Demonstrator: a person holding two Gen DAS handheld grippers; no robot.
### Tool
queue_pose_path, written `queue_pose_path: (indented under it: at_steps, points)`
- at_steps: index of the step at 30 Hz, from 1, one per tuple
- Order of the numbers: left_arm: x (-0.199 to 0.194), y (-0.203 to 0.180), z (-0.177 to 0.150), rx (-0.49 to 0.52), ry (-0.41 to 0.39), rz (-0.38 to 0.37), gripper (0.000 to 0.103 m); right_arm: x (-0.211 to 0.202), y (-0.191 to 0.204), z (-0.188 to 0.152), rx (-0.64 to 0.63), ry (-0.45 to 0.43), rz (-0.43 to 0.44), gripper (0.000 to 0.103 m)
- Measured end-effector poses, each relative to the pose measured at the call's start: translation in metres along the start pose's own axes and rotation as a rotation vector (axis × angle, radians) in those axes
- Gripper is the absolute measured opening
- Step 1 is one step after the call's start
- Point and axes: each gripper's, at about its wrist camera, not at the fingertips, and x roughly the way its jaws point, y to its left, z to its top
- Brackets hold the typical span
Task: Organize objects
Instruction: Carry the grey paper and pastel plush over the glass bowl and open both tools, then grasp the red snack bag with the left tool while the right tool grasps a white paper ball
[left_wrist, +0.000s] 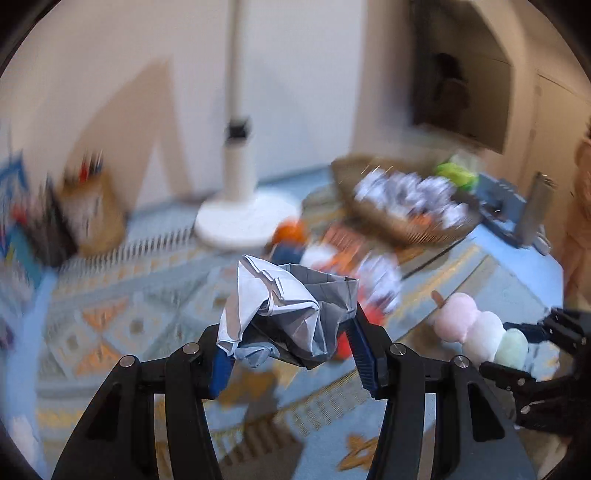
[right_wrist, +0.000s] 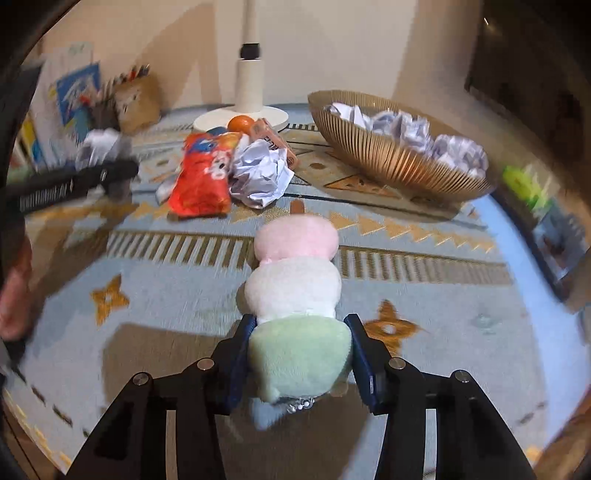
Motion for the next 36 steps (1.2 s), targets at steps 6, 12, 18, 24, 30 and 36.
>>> queue_pose_path:
  at_steps: [6, 12, 18, 24, 30, 36]
  points:
    - [0.011, -0.032, 0.078, 0.022, -0.090, -0.080, 0.052, -0.058, -0.043, 0.033, 0.007, -0.119, 0.010, 0.047]
    - [0.087, -0.045, 0.124, -0.121, -0.025, -0.164, 0.052, -0.058, -0.114, 0.090, 0.198, -0.255, -0.161, 0.048]
    - [0.139, -0.065, 0.140, -0.177, -0.033, -0.213, 0.058, -0.002, -0.164, 0.131, 0.331, -0.269, -0.143, 0.048]
    - [0.165, -0.085, 0.137, -0.118, 0.039, -0.281, 0.086, 0.052, -0.195, 0.154, 0.402, -0.240, 0.012, 0.071]
    - [0.110, -0.064, 0.119, -0.096, 0.017, -0.268, 0.086, 0.043, -0.222, 0.120, 0.484, -0.224, 0.080, 0.071]
    - [0.016, -0.024, 0.091, -0.096, -0.077, -0.209, 0.098, -0.018, -0.195, 0.094, 0.473, -0.275, 0.169, 0.071]
